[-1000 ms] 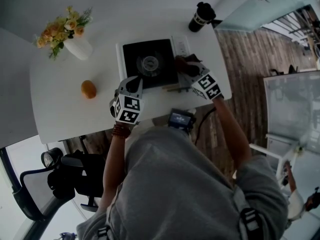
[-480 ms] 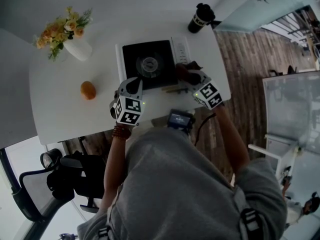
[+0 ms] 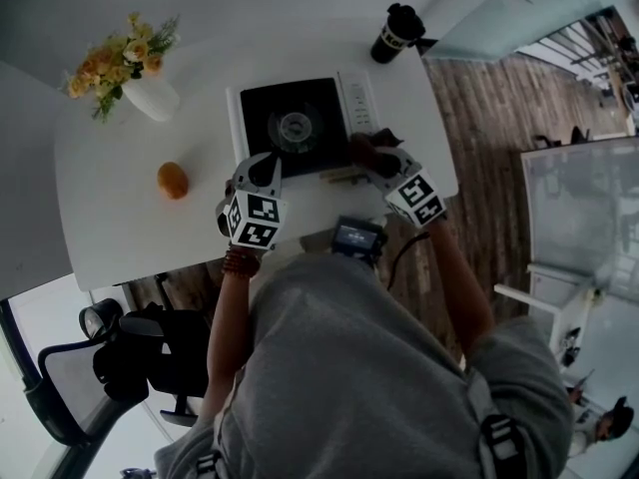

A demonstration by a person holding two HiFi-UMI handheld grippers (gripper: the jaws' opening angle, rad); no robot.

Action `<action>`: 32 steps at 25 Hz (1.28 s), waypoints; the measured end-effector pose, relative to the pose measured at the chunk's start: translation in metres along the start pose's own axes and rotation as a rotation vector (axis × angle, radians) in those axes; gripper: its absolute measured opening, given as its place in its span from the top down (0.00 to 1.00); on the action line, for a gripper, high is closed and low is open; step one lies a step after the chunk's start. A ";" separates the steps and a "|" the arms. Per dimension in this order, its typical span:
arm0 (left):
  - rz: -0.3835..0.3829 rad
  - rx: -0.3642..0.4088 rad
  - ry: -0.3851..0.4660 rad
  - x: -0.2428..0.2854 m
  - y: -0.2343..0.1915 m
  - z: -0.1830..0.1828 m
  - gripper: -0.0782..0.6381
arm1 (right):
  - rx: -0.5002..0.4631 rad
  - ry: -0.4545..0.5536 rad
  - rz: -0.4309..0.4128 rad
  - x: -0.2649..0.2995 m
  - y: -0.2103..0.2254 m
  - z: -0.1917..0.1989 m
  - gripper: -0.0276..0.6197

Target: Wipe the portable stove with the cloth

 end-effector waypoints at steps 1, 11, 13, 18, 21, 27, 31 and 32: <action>0.002 0.000 0.001 0.000 0.000 0.000 0.84 | -0.002 -0.004 0.000 -0.002 -0.001 0.001 0.84; 0.025 -0.016 0.013 -0.001 -0.001 0.000 0.84 | 0.184 -0.030 -0.179 -0.023 0.009 0.002 0.84; 0.034 -0.020 0.015 0.000 -0.002 0.000 0.84 | 0.250 0.014 -0.183 -0.033 0.022 -0.010 0.83; 0.027 -0.016 0.017 -0.001 -0.001 -0.001 0.84 | 0.150 0.010 -0.161 -0.032 0.042 -0.058 0.82; 0.031 -0.017 0.018 -0.001 -0.001 -0.001 0.84 | 0.020 -0.031 -0.128 -0.013 0.048 -0.086 0.82; 0.027 -0.015 0.015 -0.001 -0.001 -0.001 0.84 | -0.214 -0.178 -0.084 0.057 0.053 -0.106 0.83; 0.050 -0.029 0.014 0.000 -0.002 -0.001 0.84 | -0.216 -0.297 -0.109 0.095 0.053 -0.102 0.84; 0.056 -0.033 0.013 0.000 -0.003 0.000 0.85 | -0.211 -0.318 -0.105 0.102 0.053 -0.101 0.84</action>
Point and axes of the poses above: the fingertips, and each gripper's own axes: x forward along the fingers, y to its right, z out of its underside, the point moved 6 cm from there along -x, backward along the fingers, and after that the axes turned 10 degrees about x, right-handed, at the moved point
